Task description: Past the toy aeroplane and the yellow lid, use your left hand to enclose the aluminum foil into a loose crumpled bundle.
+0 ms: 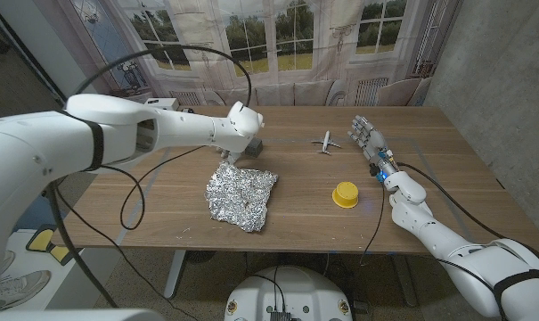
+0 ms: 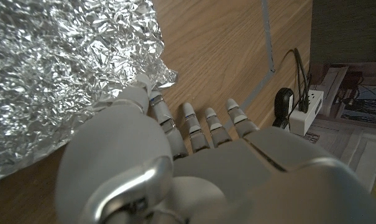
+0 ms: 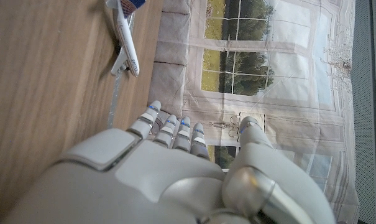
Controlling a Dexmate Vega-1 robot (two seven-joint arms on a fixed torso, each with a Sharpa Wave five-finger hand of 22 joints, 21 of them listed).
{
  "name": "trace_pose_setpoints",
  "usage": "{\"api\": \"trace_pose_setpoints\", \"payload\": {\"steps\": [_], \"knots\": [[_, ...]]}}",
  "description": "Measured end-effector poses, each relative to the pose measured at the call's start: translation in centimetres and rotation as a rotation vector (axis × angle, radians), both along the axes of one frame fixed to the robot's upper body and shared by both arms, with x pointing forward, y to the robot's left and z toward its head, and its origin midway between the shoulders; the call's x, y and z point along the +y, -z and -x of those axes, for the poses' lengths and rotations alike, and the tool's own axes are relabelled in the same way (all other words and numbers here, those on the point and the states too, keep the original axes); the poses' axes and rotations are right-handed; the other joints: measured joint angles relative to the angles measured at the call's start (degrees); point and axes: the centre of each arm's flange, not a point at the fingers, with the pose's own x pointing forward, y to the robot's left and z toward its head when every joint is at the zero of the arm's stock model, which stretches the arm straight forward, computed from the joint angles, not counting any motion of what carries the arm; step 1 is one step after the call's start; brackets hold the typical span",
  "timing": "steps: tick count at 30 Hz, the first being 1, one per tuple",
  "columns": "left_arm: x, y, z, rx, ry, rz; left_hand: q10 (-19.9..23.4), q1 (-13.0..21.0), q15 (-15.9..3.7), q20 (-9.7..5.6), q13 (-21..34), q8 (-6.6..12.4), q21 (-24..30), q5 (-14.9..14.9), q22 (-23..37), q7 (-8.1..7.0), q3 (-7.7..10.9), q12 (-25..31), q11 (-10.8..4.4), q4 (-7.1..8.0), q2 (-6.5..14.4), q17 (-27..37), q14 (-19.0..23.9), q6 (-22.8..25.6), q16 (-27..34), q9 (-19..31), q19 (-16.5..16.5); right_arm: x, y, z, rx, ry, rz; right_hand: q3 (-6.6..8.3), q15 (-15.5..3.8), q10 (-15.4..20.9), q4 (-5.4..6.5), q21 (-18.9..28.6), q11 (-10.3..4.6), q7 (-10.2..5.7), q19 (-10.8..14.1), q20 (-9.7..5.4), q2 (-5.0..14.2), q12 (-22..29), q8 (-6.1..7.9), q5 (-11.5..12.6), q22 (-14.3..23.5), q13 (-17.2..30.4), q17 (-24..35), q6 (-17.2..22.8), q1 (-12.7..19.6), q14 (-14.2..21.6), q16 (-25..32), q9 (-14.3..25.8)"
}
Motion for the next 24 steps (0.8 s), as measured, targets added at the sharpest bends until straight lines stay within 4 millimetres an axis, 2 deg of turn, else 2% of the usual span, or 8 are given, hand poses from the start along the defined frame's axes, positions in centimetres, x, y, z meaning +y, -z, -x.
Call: {"api": "trace_pose_setpoints", "payload": {"steps": [3,5,11,13,15,19,23,24], "knots": [[-0.1,0.0,0.0,-0.008,0.005,-0.033,2.10,2.22,0.06,-0.66,0.27,1.15,0.21,0.49,0.00,1.72,0.45,0.90,-0.50,-0.46,0.72,0.00,1.31,4.76,0.28,0.04,0.66,0.0,0.0,0.1,-0.002,0.001,0.000,0.00,0.00,0.00,0.00,0.00,0.00,0.00,0.00,0.00,0.00,0.00,0.00,0.22,0.00,0.00,0.00,0.00,0.00,0.00,0.00,0.00],[-0.1,0.3,0.0,-0.003,0.007,-0.026,3.22,2.65,0.11,-0.95,0.30,1.52,0.51,0.65,0.00,2.10,0.45,1.31,-0.78,-0.46,1.02,0.00,1.92,5.68,0.48,0.03,0.94,0.0,0.0,0.1,-0.002,0.002,-0.001,0.00,0.00,0.00,0.00,0.00,0.00,0.00,0.00,0.00,0.00,0.00,0.00,0.22,0.00,0.00,0.00,0.00,0.00,0.00,0.00,0.00],[-0.1,0.8,0.3,-0.013,0.031,-0.031,5.25,3.83,-0.02,-1.83,0.39,1.53,1.34,0.65,-0.01,2.10,0.18,2.22,-1.63,-0.22,1.62,0.14,4.09,5.68,1.34,0.05,2.64,0.0,-0.1,0.1,-0.005,0.004,-0.002,0.00,0.00,0.00,0.00,0.00,0.00,0.00,0.00,0.00,0.00,0.00,0.00,0.22,0.00,0.00,0.00,0.00,0.01,0.00,0.00,0.00],[-0.1,0.1,0.6,-0.083,0.054,-0.059,5.77,4.06,-0.03,-1.52,0.53,1.53,1.56,0.64,-0.01,2.11,-0.18,2.47,-1.71,0.02,1.88,0.32,4.67,5.68,1.56,0.04,2.96,-0.1,-0.1,0.1,-0.005,0.004,-0.002,0.00,0.00,0.00,0.00,0.00,0.00,0.00,0.00,0.00,0.00,0.00,0.00,0.22,0.00,0.00,0.01,0.00,0.01,-0.01,0.00,0.00],[-0.1,0.6,0.8,-0.079,0.065,-0.045,5.95,4.11,-0.03,-1.32,0.54,1.53,1.56,0.63,-0.01,2.11,-0.32,2.73,-1.72,0.57,2.12,0.58,4.85,5.68,1.81,0.04,3.16,-0.1,-0.1,0.1,-0.007,0.005,-0.003,0.00,0.00,0.00,0.00,0.00,0.00,0.00,0.00,0.00,0.00,0.00,0.00,0.22,0.00,0.00,-0.23,0.00,0.01,-0.01,0.00,0.00],[-0.1,-0.3,1.3,-0.169,0.097,-0.056,5.93,3.04,0.11,-1.01,0.80,1.55,1.58,0.27,-0.01,2.03,-0.61,2.84,-1.70,1.63,4.08,1.32,5.00,3.61,2.05,0.59,3.47,-0.1,0.0,0.2,-0.008,0.006,-0.004,0.00,0.00,0.00,0.00,0.00,0.01,0.00,0.00,0.00,0.00,0.00,0.00,0.21,0.00,0.00,-0.27,0.00,0.01,-0.01,0.00,0.00],[0.0,0.3,1.9,-0.181,0.122,-0.020,5.72,2.41,0.11,-0.81,1.12,2.02,2.01,0.23,0.22,1.93,-0.71,2.84,-1.50,1.87,5.92,1.96,5.00,0.39,2.41,4.30,3.66,-0.1,0.0,0.2,-0.010,0.006,-0.005,0.00,0.00,0.21,0.00,0.00,0.21,0.00,0.00,0.00,0.00,0.00,0.00,0.21,0.00,0.00,-0.27,0.00,0.01,-0.01,0.00,0.00],[0.0,-0.3,2.0,-0.231,0.129,-0.034,5.72,2.02,0.11,-0.81,1.28,2.18,2.01,0.26,0.26,2.00,-0.71,2.84,-1.50,1.87,6.36,2.10,5.00,-0.46,2.41,4.75,3.66,0.0,0.0,0.3,-0.010,0.006,-0.005,0.00,0.00,0.21,0.00,0.00,0.21,0.00,0.00,0.00,0.01,0.00,0.00,0.21,0.00,0.00,-0.27,0.00,0.01,-0.01,0.00,0.00]]}}
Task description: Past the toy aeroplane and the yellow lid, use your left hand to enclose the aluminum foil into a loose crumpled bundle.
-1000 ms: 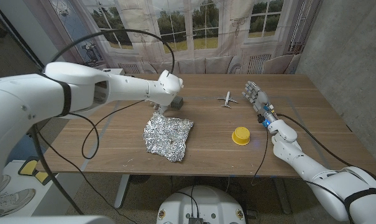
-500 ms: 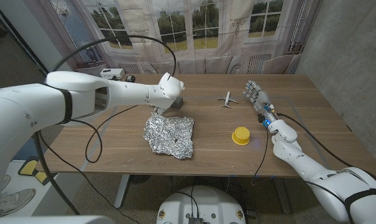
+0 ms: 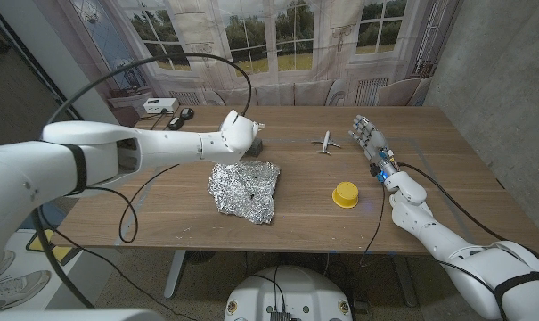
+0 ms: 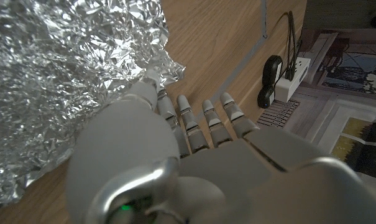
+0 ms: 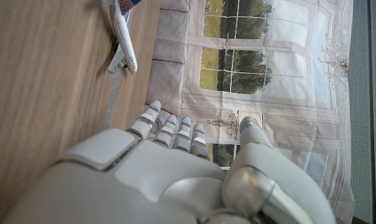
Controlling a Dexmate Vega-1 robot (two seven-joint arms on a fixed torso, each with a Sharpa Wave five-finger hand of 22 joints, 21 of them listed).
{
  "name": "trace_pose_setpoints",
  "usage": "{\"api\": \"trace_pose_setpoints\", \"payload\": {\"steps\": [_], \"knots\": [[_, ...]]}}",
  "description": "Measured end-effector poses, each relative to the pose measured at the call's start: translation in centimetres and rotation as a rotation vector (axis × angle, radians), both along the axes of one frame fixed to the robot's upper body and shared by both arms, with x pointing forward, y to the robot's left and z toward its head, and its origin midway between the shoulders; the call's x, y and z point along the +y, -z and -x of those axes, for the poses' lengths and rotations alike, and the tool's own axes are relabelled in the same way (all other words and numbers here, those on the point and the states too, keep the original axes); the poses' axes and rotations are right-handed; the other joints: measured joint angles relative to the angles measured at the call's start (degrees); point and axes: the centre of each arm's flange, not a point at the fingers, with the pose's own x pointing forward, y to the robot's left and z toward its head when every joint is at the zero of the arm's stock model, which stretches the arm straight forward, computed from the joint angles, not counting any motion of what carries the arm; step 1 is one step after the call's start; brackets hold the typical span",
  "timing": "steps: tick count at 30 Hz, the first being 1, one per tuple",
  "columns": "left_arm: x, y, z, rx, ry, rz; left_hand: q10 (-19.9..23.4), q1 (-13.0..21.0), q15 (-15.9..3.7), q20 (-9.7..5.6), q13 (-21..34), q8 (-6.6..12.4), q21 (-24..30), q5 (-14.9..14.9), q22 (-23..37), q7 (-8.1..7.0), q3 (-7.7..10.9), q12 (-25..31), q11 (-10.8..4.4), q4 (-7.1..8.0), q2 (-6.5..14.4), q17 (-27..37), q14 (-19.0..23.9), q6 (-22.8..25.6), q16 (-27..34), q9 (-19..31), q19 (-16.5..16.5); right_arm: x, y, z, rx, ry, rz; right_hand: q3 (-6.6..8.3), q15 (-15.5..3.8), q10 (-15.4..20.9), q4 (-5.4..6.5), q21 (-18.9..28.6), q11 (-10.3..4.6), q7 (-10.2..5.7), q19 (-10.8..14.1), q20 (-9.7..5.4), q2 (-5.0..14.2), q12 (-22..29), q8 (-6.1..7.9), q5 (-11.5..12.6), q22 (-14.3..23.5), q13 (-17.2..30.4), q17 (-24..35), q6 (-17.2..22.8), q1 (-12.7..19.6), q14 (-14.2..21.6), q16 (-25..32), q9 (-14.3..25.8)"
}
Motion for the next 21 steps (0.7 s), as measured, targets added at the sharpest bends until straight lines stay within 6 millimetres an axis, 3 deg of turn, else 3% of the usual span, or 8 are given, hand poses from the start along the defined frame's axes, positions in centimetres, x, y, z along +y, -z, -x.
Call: {"api": "trace_pose_setpoints", "payload": {"steps": [10,11,12,14,17,21], "knots": [[0.2,-0.1,1.8,-0.164,0.078,0.065,-0.92,-0.55,-0.20,0.00,0.58,1.49,0.89,0.82,0.00,0.23,0.00,-0.24,-0.14,0.00,1.54,0.82,0.21,-3.72,0.00,3.02,0.62,0.1,-0.1,0.2,-0.008,-0.003,0.002,0.00,0.00,0.00,0.00,0.00,0.00,0.00,0.31,-0.31,0.00,0.00,0.00,0.00,0.00,0.00,0.01,0.00,0.00,0.00,0.00,0.00],[0.2,-0.5,2.0,-0.191,0.084,0.061,-1.14,-0.58,-0.20,0.00,0.64,1.70,0.89,0.86,0.00,0.31,0.33,-0.46,-0.11,0.33,1.57,0.95,0.20,-4.24,0.00,3.53,0.62,0.1,-0.1,0.2,-0.008,-0.003,0.002,0.00,0.00,0.00,0.00,0.00,0.00,0.00,0.31,-0.31,0.00,0.00,0.00,0.00,0.00,0.00,0.01,0.00,0.00,0.00,0.00,0.00],[0.3,-0.5,2.3,-0.200,0.090,0.075,-1.38,-0.79,-0.20,0.00,0.82,1.91,0.89,0.86,0.00,0.56,1.64,-0.58,0.12,1.64,1.77,1.11,0.21,-5.33,0.00,4.24,0.62,0.2,-0.2,0.3,-0.009,-0.004,0.004,0.00,0.00,0.00,0.00,0.00,0.00,0.00,0.31,-0.31,0.00,0.00,0.00,0.00,0.00,0.00,0.01,0.00,0.00,0.00,0.00,0.00],[0.3,-0.7,2.6,-0.223,0.100,0.086,-2.19,-1.06,-0.13,0.01,1.08,2.73,1.22,1.24,0.14,1.06,2.16,-0.90,0.32,2.10,2.19,1.61,-0.38,-7.82,-0.24,5.79,0.61,0.2,-0.2,0.3,-0.009,-0.006,0.005,0.00,0.00,0.00,0.00,0.00,0.00,0.00,0.31,-0.31,0.00,0.00,0.00,0.00,0.00,0.00,0.01,0.00,0.00,0.00,0.00,0.00],[0.4,-1.0,3.2,-0.254,0.114,0.109,-2.98,-0.99,-0.22,0.36,1.47,3.68,1.47,1.47,0.28,1.54,4.95,-1.18,0.50,4.61,2.46,2.23,-0.67,-10.53,-0.25,7.78,0.25,0.3,-0.2,0.4,-0.009,-0.008,0.007,0.00,0.00,0.00,0.00,0.00,0.00,-0.02,0.31,-0.31,0.00,0.00,0.00,0.00,0.00,0.00,0.01,0.02,0.00,0.00,0.00,0.00],[0.5,-1.4,3.9,-0.290,0.125,0.124,-2.97,-0.92,0.09,0.53,1.64,4.68,1.65,1.53,0.28,1.68,6.09,-1.34,0.50,5.28,2.53,2.56,-0.97,-11.47,-0.25,9.20,0.08,0.4,-0.1,0.5,-0.009,-0.010,0.009,0.00,0.00,-0.01,0.00,0.00,0.00,-0.21,0.31,-0.31,0.00,0.00,0.00,0.00,0.00,0.00,0.01,0.22,0.00,0.00,0.00,0.00]]}}
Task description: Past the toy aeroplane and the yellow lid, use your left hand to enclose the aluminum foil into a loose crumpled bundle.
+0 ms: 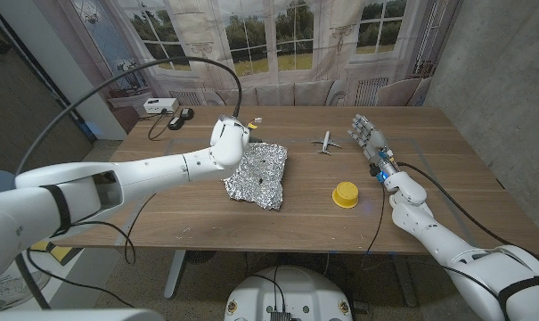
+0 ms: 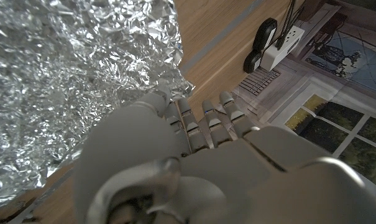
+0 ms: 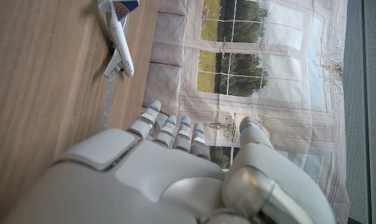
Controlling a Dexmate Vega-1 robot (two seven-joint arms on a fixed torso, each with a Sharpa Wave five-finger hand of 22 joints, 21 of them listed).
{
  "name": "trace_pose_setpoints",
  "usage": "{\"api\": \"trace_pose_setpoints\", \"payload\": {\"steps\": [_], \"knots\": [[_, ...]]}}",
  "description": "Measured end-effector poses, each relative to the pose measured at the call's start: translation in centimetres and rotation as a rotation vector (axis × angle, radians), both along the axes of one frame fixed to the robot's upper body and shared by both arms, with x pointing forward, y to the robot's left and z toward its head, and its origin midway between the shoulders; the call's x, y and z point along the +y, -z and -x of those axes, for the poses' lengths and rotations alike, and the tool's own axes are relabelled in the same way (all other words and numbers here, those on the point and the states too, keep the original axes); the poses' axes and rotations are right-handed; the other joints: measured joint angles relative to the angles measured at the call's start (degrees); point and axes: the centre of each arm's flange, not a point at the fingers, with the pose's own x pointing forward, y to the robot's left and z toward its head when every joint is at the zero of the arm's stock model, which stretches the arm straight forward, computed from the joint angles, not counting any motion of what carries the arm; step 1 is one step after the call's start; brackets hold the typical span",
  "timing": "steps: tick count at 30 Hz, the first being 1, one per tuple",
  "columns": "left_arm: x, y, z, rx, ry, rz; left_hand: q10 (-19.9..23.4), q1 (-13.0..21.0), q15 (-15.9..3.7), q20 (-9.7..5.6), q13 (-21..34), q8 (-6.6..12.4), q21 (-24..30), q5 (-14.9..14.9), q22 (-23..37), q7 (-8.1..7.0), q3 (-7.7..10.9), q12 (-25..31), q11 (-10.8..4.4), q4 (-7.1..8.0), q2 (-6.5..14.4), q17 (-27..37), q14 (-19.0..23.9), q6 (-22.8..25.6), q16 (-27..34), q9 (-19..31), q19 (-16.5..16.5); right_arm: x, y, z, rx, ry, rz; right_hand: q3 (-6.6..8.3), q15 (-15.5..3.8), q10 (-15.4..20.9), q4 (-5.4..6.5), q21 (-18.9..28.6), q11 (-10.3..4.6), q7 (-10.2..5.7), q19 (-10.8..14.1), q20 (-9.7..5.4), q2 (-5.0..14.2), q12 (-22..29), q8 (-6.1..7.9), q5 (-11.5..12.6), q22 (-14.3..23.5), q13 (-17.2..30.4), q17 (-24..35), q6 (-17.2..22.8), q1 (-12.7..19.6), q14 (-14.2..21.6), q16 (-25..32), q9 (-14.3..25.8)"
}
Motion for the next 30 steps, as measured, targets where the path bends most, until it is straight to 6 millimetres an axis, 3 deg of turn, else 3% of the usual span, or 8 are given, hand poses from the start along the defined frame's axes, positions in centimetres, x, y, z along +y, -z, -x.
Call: {"api": "trace_pose_setpoints", "payload": {"steps": [6,7,16,30], "knots": [[0.4,-0.7,1.2,-0.040,0.031,0.053,0.08,0.13,0.00,-0.22,0.52,3.27,0.21,0.00,0.00,1.16,2.44,0.00,0.08,-1.20,-0.12,0.26,0.00,-0.86,-0.45,2.67,-0.22,0.0,0.0,0.2,0.000,-0.001,0.003,0.00,0.00,0.00,0.00,0.00,0.00,0.00,0.00,0.00,0.00,0.00,0.00,0.00,0.00,0.00,0.00,0.00,0.00,0.00,0.00,0.00],[0.5,-0.9,1.4,-0.049,0.037,0.061,0.22,0.52,0.00,-0.22,0.53,3.54,0.33,0.00,0.00,1.89,2.70,0.00,0.22,-1.44,-0.50,0.26,0.00,-0.35,-0.58,2.86,-0.22,0.0,0.0,0.2,-0.001,-0.001,0.003,0.00,0.00,0.00,0.00,0.00,0.00,0.00,0.00,0.00,0.00,0.00,0.00,0.00,0.00,0.00,0.00,0.00,0.00,0.00,0.00,0.00],[1.2,-2.0,2.7,-0.119,0.060,0.113,0.52,0.93,0.00,-0.23,0.79,4.80,0.64,0.05,-0.01,3.08,3.55,0.00,0.52,-1.86,-0.78,0.26,0.01,-0.97,-1.10,3.33,-0.83,0.1,-0.1,0.4,-0.005,-0.005,0.007,0.00,0.00,0.00,0.00,0.00,0.00,0.00,0.00,0.00,0.00,0.00,0.00,0.00,0.00,0.00,0.00,0.00,0.00,0.00,-0.06,0.00],[2.7,-4.1,3.5,-0.216,0.053,0.206,1.69,-0.28,-0.22,-0.24,0.80,7.67,0.86,2.70,-0.01,3.68,4.57,0.00,1.38,-2.86,-1.98,0.12,0.23,-1.56,-1.71,3.34,-1.87,0.3,-0.5,0.4,-0.010,-0.008,0.014,-0.16,0.00,0.00,-0.16,0.00,0.00,0.01,-0.01,0.00,0.16,0.00,0.00,0.00,0.00,0.00,0.01,-0.01,-0.15,0.00,-0.26,0.00]]}}
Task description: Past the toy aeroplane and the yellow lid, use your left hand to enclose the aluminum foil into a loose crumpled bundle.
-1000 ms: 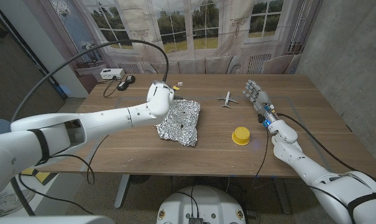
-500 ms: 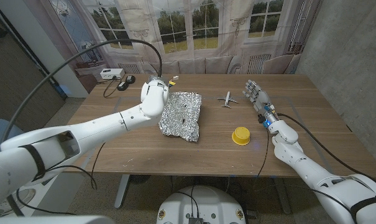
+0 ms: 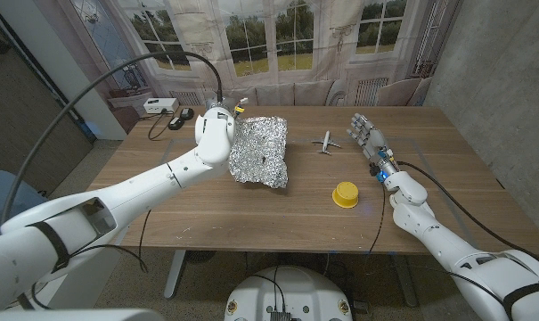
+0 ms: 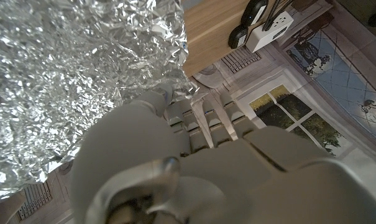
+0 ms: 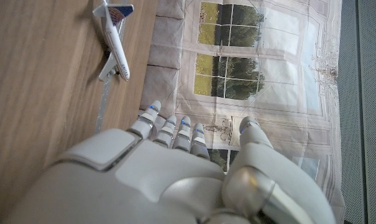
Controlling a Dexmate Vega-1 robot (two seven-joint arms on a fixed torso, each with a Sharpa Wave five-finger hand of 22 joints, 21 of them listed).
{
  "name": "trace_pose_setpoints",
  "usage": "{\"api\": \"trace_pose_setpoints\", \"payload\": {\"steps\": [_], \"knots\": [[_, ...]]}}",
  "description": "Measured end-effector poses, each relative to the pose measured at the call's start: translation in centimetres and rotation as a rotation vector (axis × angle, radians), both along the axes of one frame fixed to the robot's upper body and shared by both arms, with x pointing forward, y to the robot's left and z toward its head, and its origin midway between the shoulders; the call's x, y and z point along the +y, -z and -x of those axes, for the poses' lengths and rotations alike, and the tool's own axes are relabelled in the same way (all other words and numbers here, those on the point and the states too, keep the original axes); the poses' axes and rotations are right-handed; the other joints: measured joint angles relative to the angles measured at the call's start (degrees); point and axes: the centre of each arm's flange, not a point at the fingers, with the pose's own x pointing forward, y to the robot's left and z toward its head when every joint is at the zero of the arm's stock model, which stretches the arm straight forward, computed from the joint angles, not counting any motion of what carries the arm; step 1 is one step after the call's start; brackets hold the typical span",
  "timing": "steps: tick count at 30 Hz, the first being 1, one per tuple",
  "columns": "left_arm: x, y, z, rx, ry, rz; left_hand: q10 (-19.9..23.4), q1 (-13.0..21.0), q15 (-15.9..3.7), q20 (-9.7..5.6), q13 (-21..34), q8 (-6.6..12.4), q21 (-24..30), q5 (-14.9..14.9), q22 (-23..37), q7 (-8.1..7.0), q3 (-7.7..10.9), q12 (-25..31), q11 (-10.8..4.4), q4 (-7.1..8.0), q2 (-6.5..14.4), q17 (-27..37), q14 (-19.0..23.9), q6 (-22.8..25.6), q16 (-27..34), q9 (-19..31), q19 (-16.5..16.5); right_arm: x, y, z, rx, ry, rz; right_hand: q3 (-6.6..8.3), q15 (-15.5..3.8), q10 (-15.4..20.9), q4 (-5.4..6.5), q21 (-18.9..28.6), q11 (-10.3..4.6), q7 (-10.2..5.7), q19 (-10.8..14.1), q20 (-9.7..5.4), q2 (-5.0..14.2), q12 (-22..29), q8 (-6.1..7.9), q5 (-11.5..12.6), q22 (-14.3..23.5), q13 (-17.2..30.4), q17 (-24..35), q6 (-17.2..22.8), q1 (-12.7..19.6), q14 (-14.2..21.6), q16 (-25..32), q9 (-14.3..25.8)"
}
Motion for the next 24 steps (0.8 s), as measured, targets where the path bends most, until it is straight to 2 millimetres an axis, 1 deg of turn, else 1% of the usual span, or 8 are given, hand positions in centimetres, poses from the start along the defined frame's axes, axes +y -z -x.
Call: {"api": "trace_pose_setpoints", "payload": {"steps": [4,8,10,13,14,17,20,24], "knots": [[0.7,-0.6,-0.3,-0.015,-0.009,0.039,0.54,-0.40,0.00,-0.29,0.00,0.01,0.00,0.85,0.00,0.05,0.41,0.29,0.00,-0.41,-0.40,-0.02,0.62,0.05,-0.28,0.00,-0.29,0.0,-0.2,-0.1,0.000,0.002,0.001,0.00,0.00,0.00,0.00,0.00,0.00,0.00,0.00,0.00,0.00,0.00,0.00,0.00,0.00,0.00,0.00,0.00,0.00,0.00,0.00,0.00],[1.0,-0.9,-0.5,-0.023,-0.011,0.071,1.32,-0.66,-0.05,-0.50,0.00,0.01,0.21,1.90,0.07,0.90,0.80,0.29,0.33,-0.80,-0.63,-0.20,1.24,0.35,-0.28,0.00,-0.50,0.0,-0.3,-0.3,0.002,0.003,0.000,0.00,0.00,0.00,0.00,0.00,0.00,0.00,0.00,0.00,0.00,0.00,0.00,0.00,0.00,0.00,0.00,0.00,0.00,0.00,0.00,0.00],[1.6,-1.1,-1.1,-0.027,-0.027,0.097,1.73,-0.67,-0.09,-0.50,0.00,0.01,0.21,2.33,0.26,1.23,0.90,0.70,0.33,-0.90,-0.63,-0.28,1.33,0.39,-0.28,0.00,-0.50,0.1,-0.3,-0.4,0.004,0.003,0.000,0.00,0.00,0.00,0.00,0.00,0.00,0.00,0.00,0.00,0.00,0.00,0.00,0.00,0.00,0.00,0.00,0.00,0.00,0.00,0.00,0.00],[1.9,-1.5,-1.4,-0.037,-0.037,0.117,1.98,-0.98,0.12,-0.50,0.00,0.01,0.43,3.01,0.26,1.38,1.14,0.72,0.09,-1.14,-0.90,-0.28,1.55,0.27,-0.28,0.00,-0.49,0.1,-0.3,-0.5,0.006,0.002,0.000,0.00,0.00,0.00,0.00,0.00,0.00,0.00,0.00,0.00,0.00,0.00,0.00,0.00,0.00,0.00,0.00,0.00,0.00,0.00,0.00,0.00],[1.9,-1.6,-1.6,-0.036,-0.041,0.118,2.14,-1.13,0.00,-0.50,-0.01,0.01,0.43,3.21,0.26,1.72,1.26,0.72,0.14,-1.26,-0.76,-0.28,1.86,0.32,-0.28,0.00,-0.49,0.1,-0.3,-0.5,0.005,0.001,0.001,0.00,0.00,0.00,0.00,0.00,0.00,0.00,0.00,0.00,0.00,0.00,0.00,0.00,0.00,0.00,0.00,0.00,0.00,0.00,0.00,0.00],[2.2,-2.0,-2.1,-0.043,-0.052,0.134,2.51,-1.89,-0.09,-0.81,-0.01,0.01,0.43,3.83,0.26,1.73,1.43,0.72,0.18,-1.43,-0.76,-0.28,1.95,0.30,-0.33,0.00,-0.80,0.2,-0.4,-0.6,0.008,0.002,0.002,0.00,0.00,0.00,0.00,0.00,0.00,0.00,0.00,0.00,0.00,0.00,0.00,0.00,0.00,0.00,0.01,0.00,0.00,0.00,0.00,0.00],[2.2,-2.2,-2.7,-0.044,-0.061,0.151,2.54,-2.04,-0.09,-0.81,-0.01,0.01,0.80,4.34,0.26,2.04,1.50,0.72,0.15,-1.50,-0.61,-0.28,1.95,0.01,-0.67,0.00,-0.80,0.2,-0.4,-0.8,0.011,0.003,0.002,0.00,0.00,0.00,0.00,0.00,0.00,0.00,0.00,0.00,0.00,0.00,0.00,0.00,0.00,0.00,0.00,0.00,0.00,0.00,0.00,0.00],[2.1,-2.8,-3.4,-0.043,-0.077,0.150,2.55,-2.40,-0.09,-0.81,0.27,0.01,0.88,5.03,0.26,2.04,1.73,0.72,0.14,-1.74,-0.70,-0.27,1.95,0.01,-0.66,0.00,-0.80,0.2,-0.4,-0.8,0.010,0.003,0.004,0.00,0.00,0.00,0.00,0.00,0.00,0.00,0.00,0.00,0.00,0.00,0.00,0.00,0.00,0.00,0.01,0.00,0.00,0.00,0.00,0.00]]}}
